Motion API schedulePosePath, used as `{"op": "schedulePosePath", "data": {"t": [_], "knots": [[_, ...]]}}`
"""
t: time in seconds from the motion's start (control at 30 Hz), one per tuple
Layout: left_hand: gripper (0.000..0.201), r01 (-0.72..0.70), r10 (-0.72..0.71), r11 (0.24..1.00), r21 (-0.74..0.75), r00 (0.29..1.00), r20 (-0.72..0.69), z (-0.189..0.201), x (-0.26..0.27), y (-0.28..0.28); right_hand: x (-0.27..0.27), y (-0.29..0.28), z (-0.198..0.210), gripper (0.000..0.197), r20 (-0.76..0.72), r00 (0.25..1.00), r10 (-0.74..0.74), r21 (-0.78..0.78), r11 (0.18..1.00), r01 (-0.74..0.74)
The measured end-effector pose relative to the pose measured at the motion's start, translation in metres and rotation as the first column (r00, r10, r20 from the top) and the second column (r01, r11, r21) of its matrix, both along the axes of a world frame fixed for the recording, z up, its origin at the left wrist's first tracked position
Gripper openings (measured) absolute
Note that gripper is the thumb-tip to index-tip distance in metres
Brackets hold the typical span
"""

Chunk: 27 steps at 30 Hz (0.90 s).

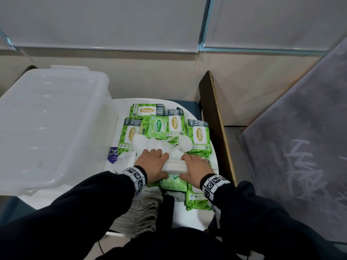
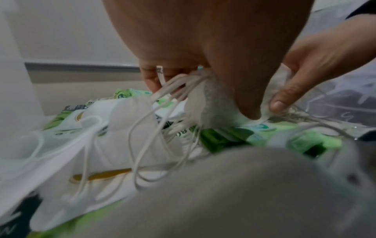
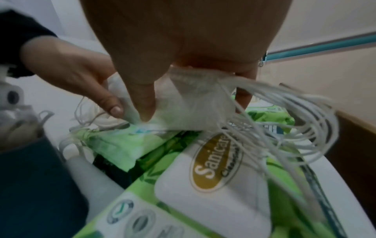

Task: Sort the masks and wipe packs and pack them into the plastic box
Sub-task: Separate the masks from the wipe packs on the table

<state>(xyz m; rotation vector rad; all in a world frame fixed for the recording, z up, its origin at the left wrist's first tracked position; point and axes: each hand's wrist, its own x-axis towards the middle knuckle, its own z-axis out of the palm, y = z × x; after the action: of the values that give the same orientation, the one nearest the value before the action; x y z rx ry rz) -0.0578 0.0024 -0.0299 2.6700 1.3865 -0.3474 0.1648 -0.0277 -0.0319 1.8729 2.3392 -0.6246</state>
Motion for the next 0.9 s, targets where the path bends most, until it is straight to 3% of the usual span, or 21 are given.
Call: {"op": "schedulePosePath", "data": {"t": [0.13,0.33,0.4,0.47,0.6,0.7,0.83,0.9], "knots": [[0.073,0.000,-0.001,0.999,0.041,1.000,0.010,0.005,0.007,0.004,0.001,-0.001,-0.005,0.056,0.042,0.999,0.030,0.082,0.996,-0.033],[0.069,0.013,-0.011,1.000,-0.021,0.998,0.066,0.007,0.013,0.002,-0.001,0.002,0.001,0.053,0.037,0.997,0.061,0.046,0.997,-0.063],[0.061,0.068,-0.066,0.998,-0.019,0.996,0.063,0.016,0.018,0.004,-0.001,0.005,0.009,0.049,0.014,0.997,0.079,0.073,0.994,-0.080],[0.049,0.062,-0.053,0.992,-0.107,0.995,0.090,0.025,0.025,0.005,0.001,0.009,0.021,0.046,-0.009,0.997,0.071,0.077,0.995,-0.070],[0.045,-0.006,0.072,0.951,-0.308,0.977,0.202,0.038,0.019,0.012,0.022,0.021,0.055,0.047,-0.208,0.972,-0.113,-0.208,0.976,0.069],[0.053,-0.043,0.206,0.890,-0.454,0.926,0.316,0.044,-0.001,0.015,0.056,0.033,0.064,0.028,-0.441,0.814,-0.379,-0.453,0.876,0.163],[0.048,-0.067,0.343,0.791,-0.608,0.872,0.350,0.049,-0.017,0.012,0.078,0.038,0.070,0.009,-0.549,0.450,-0.704,-0.661,0.696,0.282],[0.047,-0.074,0.391,0.740,-0.668,0.856,0.339,0.048,-0.022,0.008,0.076,0.036,0.075,0.009,-0.563,0.214,-0.798,-0.760,0.602,0.244]]}}
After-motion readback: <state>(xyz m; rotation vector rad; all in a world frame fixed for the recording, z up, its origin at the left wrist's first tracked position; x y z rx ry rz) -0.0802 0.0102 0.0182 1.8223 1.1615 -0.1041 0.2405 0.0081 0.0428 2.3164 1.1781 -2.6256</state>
